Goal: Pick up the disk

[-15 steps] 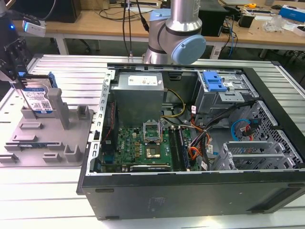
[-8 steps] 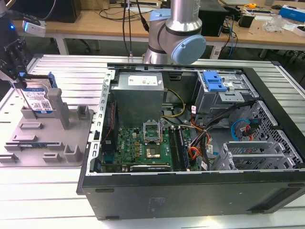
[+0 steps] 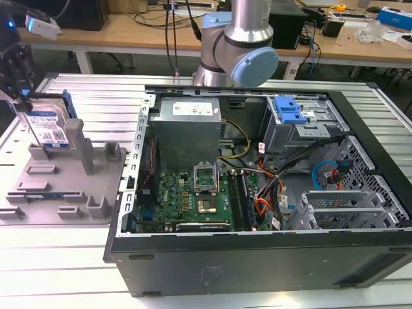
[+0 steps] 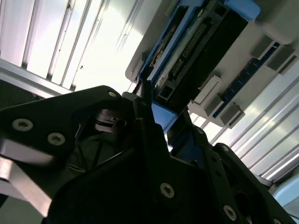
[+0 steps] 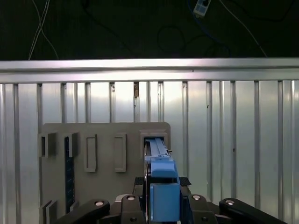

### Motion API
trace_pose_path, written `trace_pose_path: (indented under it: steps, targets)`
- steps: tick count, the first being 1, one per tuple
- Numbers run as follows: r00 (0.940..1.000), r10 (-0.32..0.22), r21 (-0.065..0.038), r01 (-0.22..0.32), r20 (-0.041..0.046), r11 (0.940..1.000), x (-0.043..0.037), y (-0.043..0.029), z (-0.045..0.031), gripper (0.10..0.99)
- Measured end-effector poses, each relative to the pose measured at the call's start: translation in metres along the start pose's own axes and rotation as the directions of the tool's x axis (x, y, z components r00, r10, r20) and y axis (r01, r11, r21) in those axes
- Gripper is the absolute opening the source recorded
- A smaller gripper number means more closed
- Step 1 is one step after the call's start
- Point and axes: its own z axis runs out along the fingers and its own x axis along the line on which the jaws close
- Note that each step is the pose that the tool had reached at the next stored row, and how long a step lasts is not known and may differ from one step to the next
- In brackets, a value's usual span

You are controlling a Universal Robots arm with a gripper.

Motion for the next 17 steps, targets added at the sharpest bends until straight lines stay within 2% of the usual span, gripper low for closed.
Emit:
trace_pose_path:
  steps: [2, 5, 7, 8, 9, 12, 15, 17]
  targets:
    - [1.0, 0.0, 0.0, 0.0, 0.0, 1.0, 0.0001, 0.0001, -0.0094, 0.369]
    - [1.0, 0.0, 0.0, 0.0, -0.0002, 1.0, 0.0004, 0.0004, -0.039, 0.369]
    - [1.0, 0.0, 0.0, 0.0, -0.0003, 1.0, 0.0005, 0.0005, -0.0501, 0.369]
    - [1.0, 0.0, 0.0, 0.0, -0.0005, 1.0, 0.0007, 0.0006, -0.0601, 0.369]
    - [1.0, 0.0, 0.0, 0.0, -0.0005, 1.0, 0.0007, 0.0007, -0.067, 0.369]
    - [1.0, 0.0, 0.0, 0.0, -0.0005, 1.0, 0.0009, 0.0008, -0.082, 0.369]
    - [1.0, 0.0, 0.0, 0.0, -0.0006, 1.0, 0.0012, 0.0011, -0.1078, 0.369]
    - [1.0, 0.0, 0.0, 0.0, -0.0006, 1.0, 0.0013, 0.0012, -0.1185, 0.369]
